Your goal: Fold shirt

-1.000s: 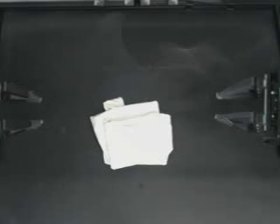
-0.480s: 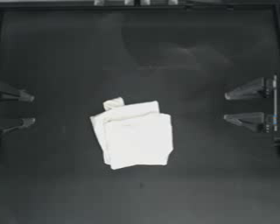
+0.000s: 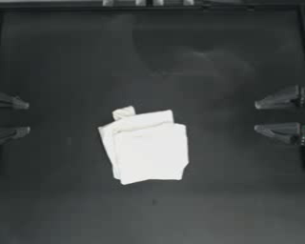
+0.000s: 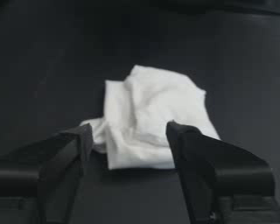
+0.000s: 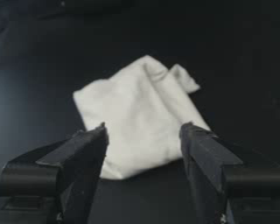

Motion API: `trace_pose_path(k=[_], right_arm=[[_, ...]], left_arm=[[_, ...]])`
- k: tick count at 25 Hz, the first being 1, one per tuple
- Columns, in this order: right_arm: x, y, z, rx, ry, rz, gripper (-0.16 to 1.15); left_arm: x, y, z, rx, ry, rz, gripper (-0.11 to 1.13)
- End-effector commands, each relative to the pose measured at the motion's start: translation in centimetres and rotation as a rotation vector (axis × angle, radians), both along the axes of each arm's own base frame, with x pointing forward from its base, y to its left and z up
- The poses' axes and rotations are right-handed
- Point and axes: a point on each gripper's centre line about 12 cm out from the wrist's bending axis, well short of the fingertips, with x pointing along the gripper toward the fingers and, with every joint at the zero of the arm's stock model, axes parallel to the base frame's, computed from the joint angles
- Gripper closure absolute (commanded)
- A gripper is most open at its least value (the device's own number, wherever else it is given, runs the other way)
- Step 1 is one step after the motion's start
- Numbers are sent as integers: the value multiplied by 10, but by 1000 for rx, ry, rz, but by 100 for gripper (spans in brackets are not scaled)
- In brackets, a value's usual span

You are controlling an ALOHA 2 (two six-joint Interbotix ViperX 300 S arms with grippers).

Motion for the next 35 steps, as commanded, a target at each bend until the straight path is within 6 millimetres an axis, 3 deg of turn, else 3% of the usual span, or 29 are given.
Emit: trace_pose_path(k=[1, 22, 35], right_arm=[[-2, 1, 4, 2, -25, 3, 12], [-29, -1, 2, 13, -120, -21, 12], [-35, -1, 2, 10, -149, -24, 12]], left_arm=[[0, 0, 3, -1, -11, 3, 14], [-13, 0, -5, -25, -54, 24, 14], [-24, -2, -4, -8, -121, 29, 14]])
